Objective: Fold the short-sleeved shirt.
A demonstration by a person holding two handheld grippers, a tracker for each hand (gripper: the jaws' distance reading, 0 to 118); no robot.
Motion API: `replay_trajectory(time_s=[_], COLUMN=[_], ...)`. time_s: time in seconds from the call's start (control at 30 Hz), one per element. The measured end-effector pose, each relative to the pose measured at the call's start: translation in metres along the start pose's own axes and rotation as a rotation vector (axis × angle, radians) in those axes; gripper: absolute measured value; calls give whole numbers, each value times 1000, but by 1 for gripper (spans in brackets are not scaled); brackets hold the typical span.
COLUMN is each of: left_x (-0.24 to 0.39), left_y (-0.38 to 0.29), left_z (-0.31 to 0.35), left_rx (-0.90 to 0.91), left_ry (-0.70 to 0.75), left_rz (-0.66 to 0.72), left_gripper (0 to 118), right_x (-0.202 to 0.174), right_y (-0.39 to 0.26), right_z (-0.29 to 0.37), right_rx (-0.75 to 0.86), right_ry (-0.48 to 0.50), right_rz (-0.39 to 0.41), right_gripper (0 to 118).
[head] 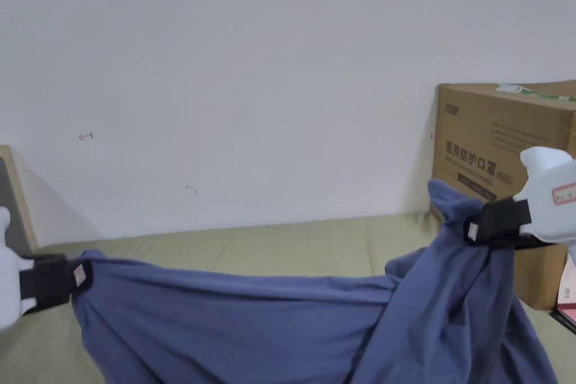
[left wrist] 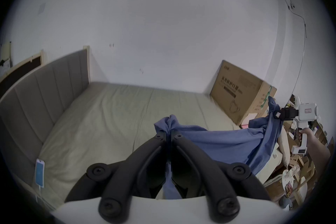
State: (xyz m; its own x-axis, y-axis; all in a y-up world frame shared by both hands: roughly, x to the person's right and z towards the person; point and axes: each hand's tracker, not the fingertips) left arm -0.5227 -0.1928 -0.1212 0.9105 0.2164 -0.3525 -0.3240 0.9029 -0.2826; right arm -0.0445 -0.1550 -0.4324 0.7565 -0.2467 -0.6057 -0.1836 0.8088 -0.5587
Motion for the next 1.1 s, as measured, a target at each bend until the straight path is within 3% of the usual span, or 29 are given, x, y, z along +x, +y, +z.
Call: replay_trajectory(time_s=[0.1,0.2,0.3,0.7,0.83,0.93,1.03,1.1], left_x=[8,11,16,-2,-16,-36,-46,-47], left_y=[36,67,95,127,97,41,-57,-130], left_z=[2,-5,-24,-120,-146,-162,-160,-154], left_rx=[62,139,161,294,308,201,128,-14], left_ry=[5,-53,10,149,196,183,188,186], left_rz=[21,75,98,114,98,185,261,323], left_gripper=[2,2,2,2,2,2,2,2], right_x=[-3,-12,-17,-11,-12,-4,15,27], right_y=[31,64,94,147,124,72,-15,-83], right_z=[15,16,1,-142,-192,-236,-277,-295], right_rx=[62,131,152,197,217,173,73,-28], right_ry=[-2,-21,-57,-61,-52,-52,-53,-89], right_rz=[-11,45,44,31,29,-30,-81,-123], right_gripper=[14,14,14,14,14,14,14,14])
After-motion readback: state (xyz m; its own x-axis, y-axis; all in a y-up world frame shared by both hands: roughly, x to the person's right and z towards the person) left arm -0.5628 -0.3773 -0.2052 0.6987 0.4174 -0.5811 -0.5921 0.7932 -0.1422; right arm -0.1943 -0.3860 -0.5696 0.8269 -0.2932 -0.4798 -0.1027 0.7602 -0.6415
